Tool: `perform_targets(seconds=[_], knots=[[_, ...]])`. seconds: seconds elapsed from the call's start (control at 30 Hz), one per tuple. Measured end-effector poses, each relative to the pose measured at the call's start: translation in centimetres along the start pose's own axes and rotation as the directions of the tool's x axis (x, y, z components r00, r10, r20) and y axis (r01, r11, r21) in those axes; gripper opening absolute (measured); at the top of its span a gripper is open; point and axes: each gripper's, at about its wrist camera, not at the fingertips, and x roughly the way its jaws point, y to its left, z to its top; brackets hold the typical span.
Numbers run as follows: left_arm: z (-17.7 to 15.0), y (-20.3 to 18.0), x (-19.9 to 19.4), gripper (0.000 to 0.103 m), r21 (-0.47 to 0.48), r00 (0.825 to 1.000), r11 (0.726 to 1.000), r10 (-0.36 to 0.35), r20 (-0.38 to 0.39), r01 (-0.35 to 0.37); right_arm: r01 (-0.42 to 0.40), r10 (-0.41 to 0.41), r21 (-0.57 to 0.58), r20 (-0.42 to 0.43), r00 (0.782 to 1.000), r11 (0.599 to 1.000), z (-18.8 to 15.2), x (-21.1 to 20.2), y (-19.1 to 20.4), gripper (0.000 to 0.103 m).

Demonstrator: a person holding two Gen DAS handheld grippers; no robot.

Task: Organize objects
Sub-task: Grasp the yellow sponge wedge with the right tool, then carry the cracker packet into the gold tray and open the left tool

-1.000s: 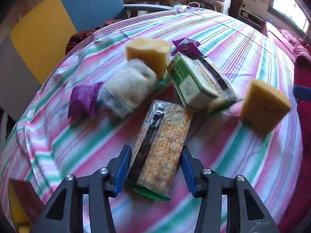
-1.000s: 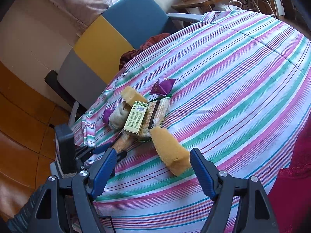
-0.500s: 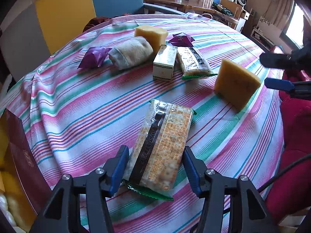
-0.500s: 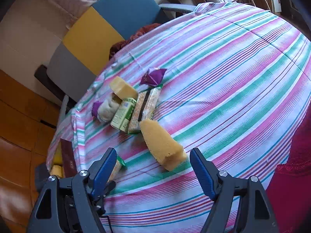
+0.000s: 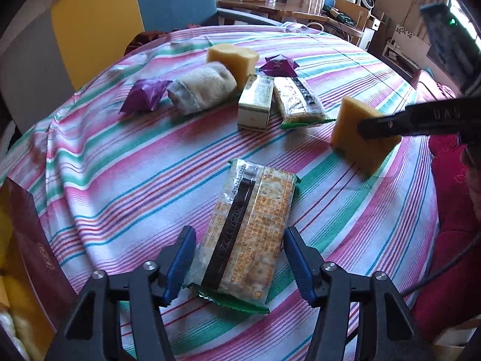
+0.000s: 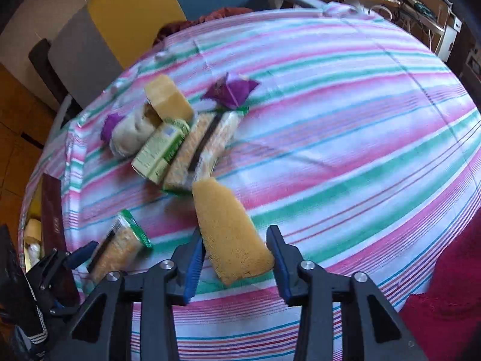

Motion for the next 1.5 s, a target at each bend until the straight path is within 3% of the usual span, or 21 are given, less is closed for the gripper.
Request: perform_targets(seconds=[0.1,0.33,0.5,0.67,0.8,1.03,1.17,1.4,1.5], knots=[[-0.2,0.0,-0.1,0.051,-0.015,1.000,1.000,0.006,0.024,-0.005,0.014,-0.014,-0.006,0.016,1.000,1.000,0.0,0.0,0.0,0.036],[-1.2,0.4,-1.6,0.049,-0.099,0.998,0.995,-0.008,0.068,0.015,0.010,-0.010,-0.001,0.053,0.999,1.000,0.0,-0.5,-0.2,0.035],[-2.0,1.2,-5.2,0.049,-0.149,0.990,0.988,-0.009,0.139,0.030,-0.004,0.004,-0.002,0.082,0.997,1.000,0.1,-0.8,0.0,0.035],[-3.4,5.1,-10.4,0.049,-0.281,0.973,0.959,0.032,0.227,0.034,-0.022,0.023,-0.011,0.110,0.994,1.000,0.0,-1.3,0.3,0.034],[-5.5,11.1,-13.6,0.049,-0.441,0.966,0.897,0.128,0.224,-0.016,-0.028,0.030,-0.012,0.126,0.992,1.000,0.0,-1.6,0.3,0.034],[-10.2,23.1,-14.5,0.049,-0.691,0.954,0.703,0.292,0.065,-0.168,-0.040,0.043,-0.019,0.146,0.988,0.999,-0.2,-1.8,0.4,0.034],[-12.0,27.5,-12.9,0.049,-0.762,0.957,0.614,0.288,-0.028,-0.207,-0.043,0.045,-0.017,0.152,0.987,0.999,-0.2,-1.9,0.4,0.034],[-11.9,29.2,-10.8,0.049,-0.763,0.946,0.588,0.310,-0.095,-0.269,-0.042,0.044,-0.019,0.149,0.988,0.999,-0.2,-1.8,0.4,0.034],[-11.3,30.1,-9.7,0.049,-0.776,0.944,0.562,0.306,-0.127,-0.286,-0.042,0.045,-0.019,0.149,0.988,0.999,-0.2,-1.8,0.4,0.034]])
